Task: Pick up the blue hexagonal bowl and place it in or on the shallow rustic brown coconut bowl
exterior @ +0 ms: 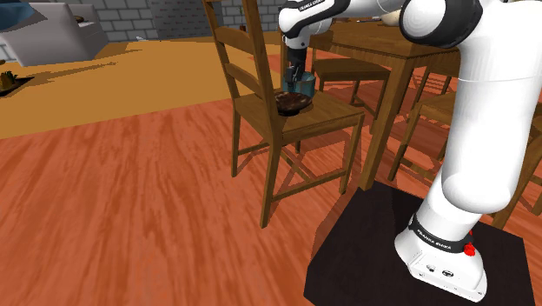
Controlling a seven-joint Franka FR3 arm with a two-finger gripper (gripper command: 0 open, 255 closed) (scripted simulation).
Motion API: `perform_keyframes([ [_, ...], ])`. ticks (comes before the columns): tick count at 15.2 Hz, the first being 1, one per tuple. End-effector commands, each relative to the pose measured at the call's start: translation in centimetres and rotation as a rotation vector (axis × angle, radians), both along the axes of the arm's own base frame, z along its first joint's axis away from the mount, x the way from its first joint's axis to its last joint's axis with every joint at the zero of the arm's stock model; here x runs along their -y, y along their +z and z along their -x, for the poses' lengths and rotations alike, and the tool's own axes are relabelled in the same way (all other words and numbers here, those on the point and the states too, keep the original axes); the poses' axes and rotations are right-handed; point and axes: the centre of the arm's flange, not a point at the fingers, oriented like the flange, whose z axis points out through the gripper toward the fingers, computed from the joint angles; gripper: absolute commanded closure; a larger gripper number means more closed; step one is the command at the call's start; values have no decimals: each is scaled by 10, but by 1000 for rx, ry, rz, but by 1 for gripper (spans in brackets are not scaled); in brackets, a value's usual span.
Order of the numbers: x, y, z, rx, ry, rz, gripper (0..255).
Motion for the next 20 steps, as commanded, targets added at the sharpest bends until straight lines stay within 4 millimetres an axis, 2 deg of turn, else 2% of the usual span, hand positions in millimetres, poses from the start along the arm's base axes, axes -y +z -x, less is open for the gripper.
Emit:
perform_keyframes([
  [1, 0, -1, 0, 0, 0, 0, 0],
  [5, 0, -1, 0, 0, 0, 0, 0],
  [6, 0, -1, 0, 0, 0, 0, 255],
  [15, 0, -1, 0, 0, 0, 0, 255],
  [20, 0, 26, 0, 0, 0, 0, 255],
])
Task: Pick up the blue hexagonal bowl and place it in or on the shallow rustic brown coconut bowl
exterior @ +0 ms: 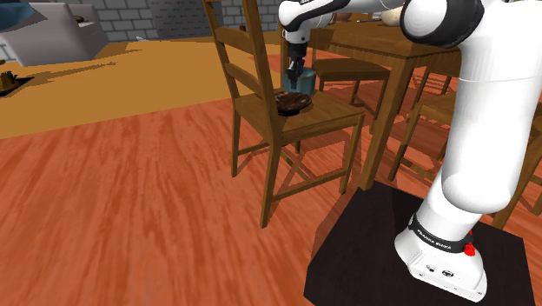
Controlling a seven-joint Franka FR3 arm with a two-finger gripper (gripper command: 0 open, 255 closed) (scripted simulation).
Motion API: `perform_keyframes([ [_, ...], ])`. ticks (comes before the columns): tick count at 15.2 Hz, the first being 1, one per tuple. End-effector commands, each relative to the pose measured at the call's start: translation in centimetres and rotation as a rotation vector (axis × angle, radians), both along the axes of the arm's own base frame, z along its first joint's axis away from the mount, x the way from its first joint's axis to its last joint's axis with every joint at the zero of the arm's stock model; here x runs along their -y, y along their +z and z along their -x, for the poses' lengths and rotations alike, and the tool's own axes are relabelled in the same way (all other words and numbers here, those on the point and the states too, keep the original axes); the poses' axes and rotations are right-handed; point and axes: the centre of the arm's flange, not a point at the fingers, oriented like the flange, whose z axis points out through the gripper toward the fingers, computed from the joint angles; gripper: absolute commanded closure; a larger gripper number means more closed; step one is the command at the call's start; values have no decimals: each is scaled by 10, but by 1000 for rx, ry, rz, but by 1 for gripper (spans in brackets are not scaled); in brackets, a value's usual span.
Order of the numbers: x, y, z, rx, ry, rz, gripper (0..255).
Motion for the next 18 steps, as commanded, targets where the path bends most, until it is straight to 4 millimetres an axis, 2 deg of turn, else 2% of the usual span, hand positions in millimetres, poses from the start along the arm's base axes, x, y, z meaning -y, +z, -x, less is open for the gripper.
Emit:
perform_keyframes([
  [1, 2, 13, 0, 1, 0, 0, 255],
  [18, 2, 102, 0, 1, 0, 0, 255],
])
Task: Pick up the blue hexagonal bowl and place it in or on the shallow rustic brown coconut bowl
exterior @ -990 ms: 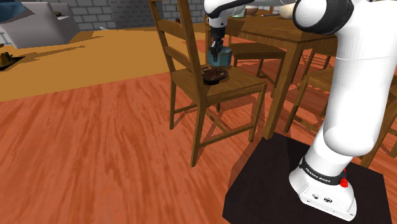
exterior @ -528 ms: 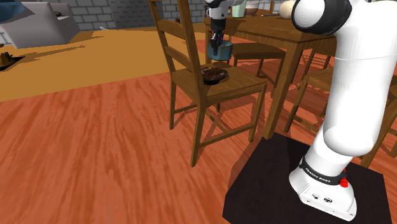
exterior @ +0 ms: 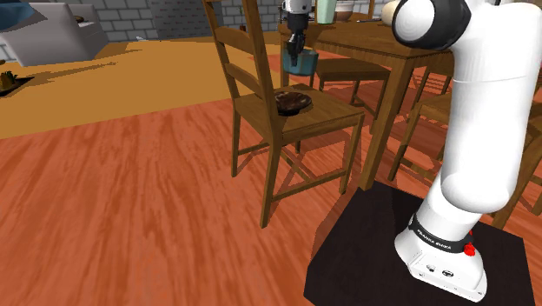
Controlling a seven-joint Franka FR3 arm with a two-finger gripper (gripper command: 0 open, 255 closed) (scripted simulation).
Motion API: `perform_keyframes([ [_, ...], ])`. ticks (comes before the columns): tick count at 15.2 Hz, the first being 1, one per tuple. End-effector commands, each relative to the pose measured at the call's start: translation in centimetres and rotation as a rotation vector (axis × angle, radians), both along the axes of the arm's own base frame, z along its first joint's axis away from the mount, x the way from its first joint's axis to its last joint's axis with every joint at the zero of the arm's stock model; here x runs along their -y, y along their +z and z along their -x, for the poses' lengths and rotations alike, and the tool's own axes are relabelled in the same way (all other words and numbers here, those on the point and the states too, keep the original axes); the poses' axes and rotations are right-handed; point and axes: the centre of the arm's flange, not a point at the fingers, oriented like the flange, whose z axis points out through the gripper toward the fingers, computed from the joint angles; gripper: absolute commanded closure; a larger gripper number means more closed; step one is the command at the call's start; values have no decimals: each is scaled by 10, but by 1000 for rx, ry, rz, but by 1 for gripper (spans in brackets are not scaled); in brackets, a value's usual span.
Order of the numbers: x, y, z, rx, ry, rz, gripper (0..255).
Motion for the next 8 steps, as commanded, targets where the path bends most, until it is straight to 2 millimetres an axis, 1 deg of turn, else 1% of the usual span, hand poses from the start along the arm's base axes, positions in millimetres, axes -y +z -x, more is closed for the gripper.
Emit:
perform_keyframes([
  [1, -11, 11, 5, 6, -3, 5, 255],
  [8, -99, 19, 31, 6, -3, 5, 255],
])
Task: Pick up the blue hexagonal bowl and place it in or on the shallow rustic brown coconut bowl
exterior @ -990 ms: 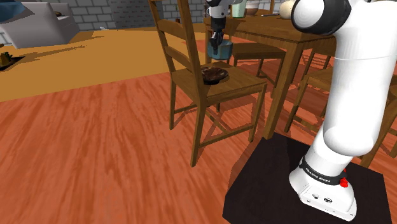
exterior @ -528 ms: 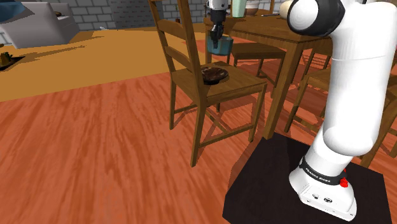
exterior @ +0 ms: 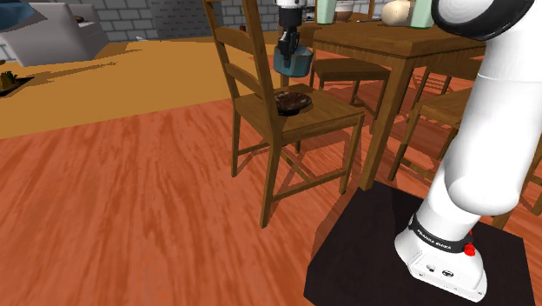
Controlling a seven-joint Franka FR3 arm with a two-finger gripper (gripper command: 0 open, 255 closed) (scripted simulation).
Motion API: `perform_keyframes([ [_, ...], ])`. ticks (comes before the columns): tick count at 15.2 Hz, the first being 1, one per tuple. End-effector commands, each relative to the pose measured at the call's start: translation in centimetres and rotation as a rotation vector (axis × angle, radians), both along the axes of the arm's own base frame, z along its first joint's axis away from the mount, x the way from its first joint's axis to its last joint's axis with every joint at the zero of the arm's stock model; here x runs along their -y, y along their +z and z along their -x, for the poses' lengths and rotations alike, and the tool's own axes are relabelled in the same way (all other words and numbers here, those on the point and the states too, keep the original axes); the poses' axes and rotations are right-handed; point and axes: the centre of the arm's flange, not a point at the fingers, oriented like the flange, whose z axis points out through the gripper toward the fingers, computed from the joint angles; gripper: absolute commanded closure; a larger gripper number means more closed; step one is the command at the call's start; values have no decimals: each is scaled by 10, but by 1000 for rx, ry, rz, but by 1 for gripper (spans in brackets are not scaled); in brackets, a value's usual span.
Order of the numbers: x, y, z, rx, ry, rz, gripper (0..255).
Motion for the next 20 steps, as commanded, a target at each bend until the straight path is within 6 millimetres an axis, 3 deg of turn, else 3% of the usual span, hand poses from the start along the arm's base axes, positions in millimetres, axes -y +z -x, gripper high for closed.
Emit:
perform_keyframes([
  [1, -24, 3, 9, 2, -1, 1, 255],
  [5, -74, 8, 23, 2, -1, 1, 255],
  [20, -76, -66, 24, 2, -1, 1, 255],
])
